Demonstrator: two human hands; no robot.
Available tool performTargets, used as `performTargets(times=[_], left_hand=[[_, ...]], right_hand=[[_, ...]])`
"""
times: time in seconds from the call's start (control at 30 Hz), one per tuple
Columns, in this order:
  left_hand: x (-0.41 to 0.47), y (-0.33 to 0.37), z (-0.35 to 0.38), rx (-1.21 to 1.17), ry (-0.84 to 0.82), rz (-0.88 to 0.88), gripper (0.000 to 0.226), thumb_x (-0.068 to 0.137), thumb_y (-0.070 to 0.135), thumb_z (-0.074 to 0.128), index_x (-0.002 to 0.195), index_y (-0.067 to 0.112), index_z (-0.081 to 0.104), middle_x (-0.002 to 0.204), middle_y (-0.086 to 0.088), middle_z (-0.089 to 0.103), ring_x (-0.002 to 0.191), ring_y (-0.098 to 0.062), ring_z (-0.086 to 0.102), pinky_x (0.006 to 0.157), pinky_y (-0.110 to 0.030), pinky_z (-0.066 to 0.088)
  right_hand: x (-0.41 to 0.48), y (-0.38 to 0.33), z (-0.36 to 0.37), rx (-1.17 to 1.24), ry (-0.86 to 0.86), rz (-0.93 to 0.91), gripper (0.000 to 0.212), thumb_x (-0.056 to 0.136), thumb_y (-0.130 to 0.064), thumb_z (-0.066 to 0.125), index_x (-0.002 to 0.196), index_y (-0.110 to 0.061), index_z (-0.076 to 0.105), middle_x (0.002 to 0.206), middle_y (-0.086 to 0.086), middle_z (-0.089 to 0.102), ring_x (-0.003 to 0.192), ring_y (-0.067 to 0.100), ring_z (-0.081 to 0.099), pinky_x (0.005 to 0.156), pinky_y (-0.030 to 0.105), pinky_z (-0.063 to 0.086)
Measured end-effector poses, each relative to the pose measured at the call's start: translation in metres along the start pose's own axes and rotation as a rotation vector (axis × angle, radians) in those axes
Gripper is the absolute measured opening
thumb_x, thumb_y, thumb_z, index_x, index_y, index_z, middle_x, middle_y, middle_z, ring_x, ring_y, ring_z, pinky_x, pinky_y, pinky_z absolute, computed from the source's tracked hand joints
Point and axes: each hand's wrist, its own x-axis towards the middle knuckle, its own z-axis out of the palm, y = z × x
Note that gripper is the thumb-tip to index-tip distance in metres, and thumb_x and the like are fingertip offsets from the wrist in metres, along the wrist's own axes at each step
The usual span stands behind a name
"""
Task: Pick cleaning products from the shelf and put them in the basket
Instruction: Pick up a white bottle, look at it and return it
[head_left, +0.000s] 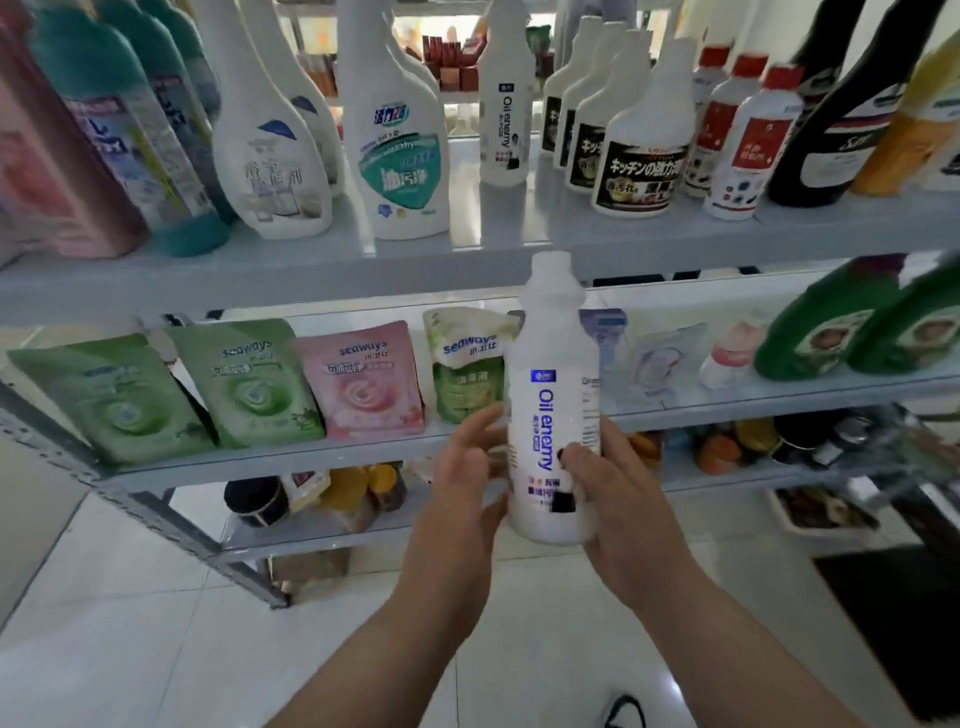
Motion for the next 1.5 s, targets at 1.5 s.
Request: performTargets(times=[1.5], left_hand=[[0.008, -0.054, 0.127, -0.215, 0.017, -0.715, 0.041, 0.105, 0.033, 0.049, 0.135, 0.008, 0.059, 0.124, -0.026, 0.068, 0.09, -0.039, 0.073, 0.058, -0.052, 0.061]], right_hand=[[0.038, -0.023, -0.146, 0.066, 0.041, 0.62, 0.02, 0.101, -0.024, 0.056, 0.114, -0.028, 0.071, 0.101, 0.011, 0.077, 0.072, 0.018, 0.075, 0.058, 0.03, 0.059]])
